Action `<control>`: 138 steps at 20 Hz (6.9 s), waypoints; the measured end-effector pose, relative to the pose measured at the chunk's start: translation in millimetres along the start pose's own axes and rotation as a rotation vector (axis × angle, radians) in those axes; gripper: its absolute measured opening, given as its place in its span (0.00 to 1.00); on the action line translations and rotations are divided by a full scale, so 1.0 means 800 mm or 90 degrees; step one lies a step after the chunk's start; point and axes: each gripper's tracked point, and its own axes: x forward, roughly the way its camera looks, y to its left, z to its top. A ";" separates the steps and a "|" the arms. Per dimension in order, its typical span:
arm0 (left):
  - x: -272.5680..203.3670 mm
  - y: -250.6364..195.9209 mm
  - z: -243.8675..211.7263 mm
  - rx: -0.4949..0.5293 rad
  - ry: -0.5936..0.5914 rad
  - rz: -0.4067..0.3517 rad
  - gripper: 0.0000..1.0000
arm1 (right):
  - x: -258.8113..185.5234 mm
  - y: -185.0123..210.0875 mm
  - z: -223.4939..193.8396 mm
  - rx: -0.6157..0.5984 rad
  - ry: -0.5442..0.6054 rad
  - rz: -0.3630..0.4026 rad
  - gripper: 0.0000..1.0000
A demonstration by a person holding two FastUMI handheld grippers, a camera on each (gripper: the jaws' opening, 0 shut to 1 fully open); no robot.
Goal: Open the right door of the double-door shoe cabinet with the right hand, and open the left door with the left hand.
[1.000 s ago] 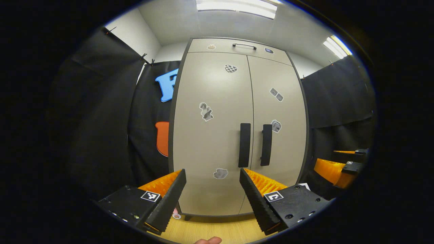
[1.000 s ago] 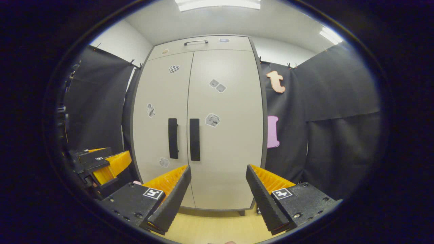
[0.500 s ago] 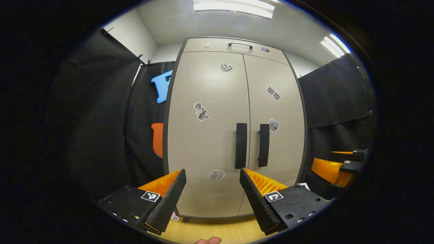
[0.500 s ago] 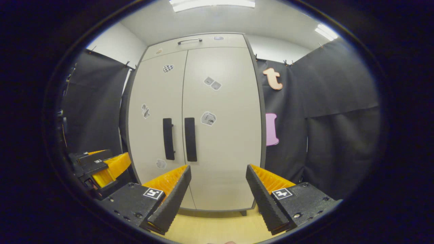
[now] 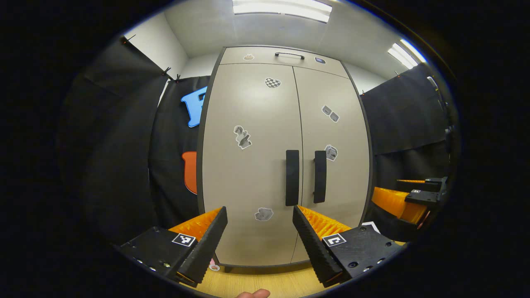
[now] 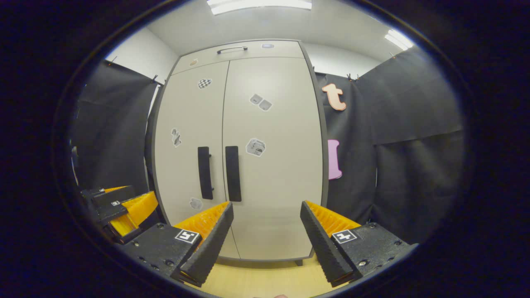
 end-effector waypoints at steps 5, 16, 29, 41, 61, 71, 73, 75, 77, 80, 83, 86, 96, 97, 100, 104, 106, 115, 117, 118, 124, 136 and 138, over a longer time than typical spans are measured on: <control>-0.006 0.003 -0.005 -0.003 0.012 0.006 0.95 | 0.072 0.039 0.021 -0.007 -0.013 0.035 1.00; -0.016 0.017 -0.017 -0.040 0.040 0.047 0.95 | 0.182 0.077 0.009 -0.018 0.025 0.031 1.00; -0.014 0.027 -0.022 -0.054 0.050 0.056 0.95 | 0.198 0.082 -0.012 -0.013 0.053 0.023 0.53; -0.013 0.026 -0.023 -0.055 0.052 0.043 0.95 | 0.194 0.083 -0.012 -0.017 0.058 0.052 0.09; -0.025 0.010 -0.003 -0.009 0.020 0.047 0.95 | 0.032 0.012 -0.002 -0.036 0.084 0.130 0.08; -0.029 -0.012 -0.002 -0.005 0.017 0.028 0.95 | -0.038 -0.090 0.009 -0.047 0.079 0.091 0.08; -0.028 -0.016 -0.003 -0.010 0.018 0.023 0.95 | -0.039 -0.094 0.009 -0.055 0.080 0.086 0.07; -0.028 -0.019 -0.004 -0.016 0.018 0.023 0.95 | -0.045 -0.108 0.010 -0.069 0.084 0.079 0.07; -0.027 -0.023 -0.004 -0.021 0.020 0.023 0.95 | -0.049 -0.128 0.011 -0.067 0.084 0.071 0.07; -0.026 -0.028 -0.006 -0.025 0.021 0.021 0.95 | -0.052 -0.152 0.014 -0.054 0.079 0.055 0.07; -0.024 -0.029 -0.006 -0.019 0.023 0.019 0.95 | -0.052 -0.171 0.015 -0.049 0.075 0.036 0.06; -0.023 -0.033 -0.006 -0.020 0.024 0.014 0.95 | -0.052 -0.189 0.016 -0.067 0.071 0.016 0.04; -0.020 -0.041 -0.012 -0.031 0.038 0.003 0.95 | -0.045 -0.226 0.019 -0.046 0.052 -0.013 0.04; -0.020 -0.042 -0.011 -0.030 0.037 0.002 0.95 | -0.045 -0.228 0.019 -0.049 0.049 -0.014 0.04; -0.018 -0.041 -0.011 -0.029 0.035 0.002 0.95 | -0.060 -0.232 0.010 -0.048 0.064 -0.028 0.04; -0.019 -0.047 -0.017 -0.031 0.050 -0.011 0.95 | -0.122 -0.232 -0.007 -0.027 0.078 -0.060 0.02; -0.019 -0.048 -0.019 -0.029 0.054 -0.015 0.95 | -0.142 -0.222 -0.008 -0.005 0.080 -0.058 0.04; -0.028 -0.033 -0.025 -0.027 0.062 0.001 0.95 | -0.123 -0.101 -0.020 -0.049 0.070 0.035 0.12; -0.028 -0.026 -0.023 -0.026 0.055 0.013 0.95 | -0.115 -0.086 -0.024 -0.065 0.071 0.035 0.34; -0.028 -0.024 -0.022 -0.025 0.052 0.019 0.95 | -0.112 -0.081 -0.027 -0.069 0.072 0.038 0.44; -0.019 -0.020 -0.012 -0.038 0.029 0.029 0.95 | -0.098 -0.068 -0.043 -0.059 0.087 0.037 0.74; 0.100 -0.049 0.015 -0.009 0.001 -0.009 0.95 | -0.111 -0.063 -0.043 -0.019 0.075 0.069 1.00; 0.131 -0.053 0.010 0.009 0.016 -0.007 0.95 | -0.113 -0.072 -0.043 -0.021 0.075 0.058 1.00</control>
